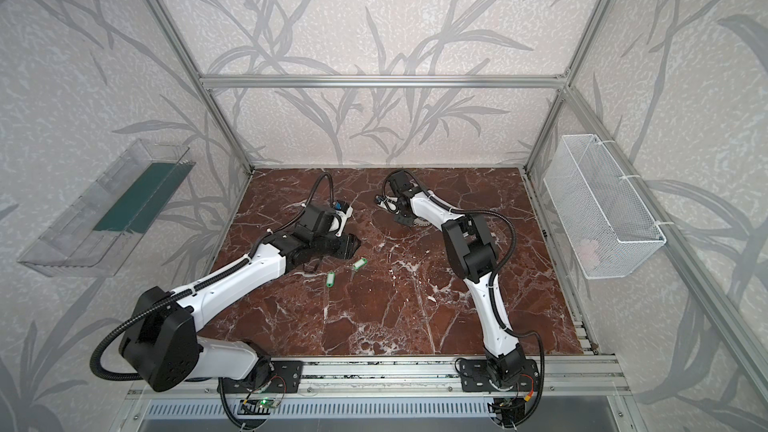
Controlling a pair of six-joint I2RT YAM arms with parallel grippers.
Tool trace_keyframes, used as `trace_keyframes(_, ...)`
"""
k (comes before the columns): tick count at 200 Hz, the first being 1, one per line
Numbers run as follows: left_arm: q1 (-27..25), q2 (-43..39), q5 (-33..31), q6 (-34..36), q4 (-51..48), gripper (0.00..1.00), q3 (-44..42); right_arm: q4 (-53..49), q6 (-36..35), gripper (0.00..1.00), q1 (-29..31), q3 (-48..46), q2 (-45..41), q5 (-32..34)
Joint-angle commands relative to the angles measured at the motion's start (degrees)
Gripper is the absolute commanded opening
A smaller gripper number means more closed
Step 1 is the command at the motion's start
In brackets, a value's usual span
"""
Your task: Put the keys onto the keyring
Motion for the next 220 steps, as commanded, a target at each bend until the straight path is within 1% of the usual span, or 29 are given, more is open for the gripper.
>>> trace_keyframes(1,-0.1,0.2,-0.4,0.6,-0.7,0.60,1.6,-1.8,0.0,0.10,-0.6,-0.8,-0.4,-0.5)
trace_keyframes(51,-0.1,0.3,-0.5,0.6,-0.7,0.60,1.7,-1.7,0.2,0.11,-1.0,-0.7,0.2,-0.2)
trace_keyframes(69,-0.2,0.3,-0.5,0.7,-0.8,0.60,1.6,-1.6,0.3,0.10,-1.0,-0.7,0.3,-0.3)
trace_keyframes(80,-0.1,0.3,-0.6,0.8,-0.8,0.60,1.7,-1.7,0.2,0.08,-1.0,-0.7,0.2,-0.4)
trace_keyframes(84,-0.2,0.2,-0.5,0.9,-0.8,0.60,1.7,-1.7,0.1,0.05,-1.0,-0.7,0.2,-0.4)
trace_keyframes(101,-0.2,0.2,-0.5,1.0,-0.9,0.60,1.9,-1.4,0.4,0.00,-1.0,-1.2,-0.7,-0.5)
trace_keyframes(113,-0.2,0.2,-0.2,1.5,-0.9,0.60,1.8,-0.9,0.4,0.00,-1.0,-2.7,-2.3,-1.4)
trace_keyframes(140,-0.1,-0.2,0.2,4.4,-0.8,0.60,2.1,1.4,-0.1,0.00,-0.9,-9.5,-8.7,-5.1)
trace_keyframes(175,-0.2,-2.1,4.4,10.0,1.4,0.59,1.0,4.8,-0.2,0.00,-1.0,-20.5,-19.9,-10.0)
trace_keyframes(195,-0.2,-4.5,8.6,13.4,4.6,0.56,-1.1,6.2,-1.5,0.00,-0.9,-26.3,-26.7,-14.4)
trace_keyframes(220,-0.3,-7.8,15.0,17.5,9.5,0.55,-4.3,7.0,-1.1,0.00,-0.8,-31.9,-34.3,-20.8)
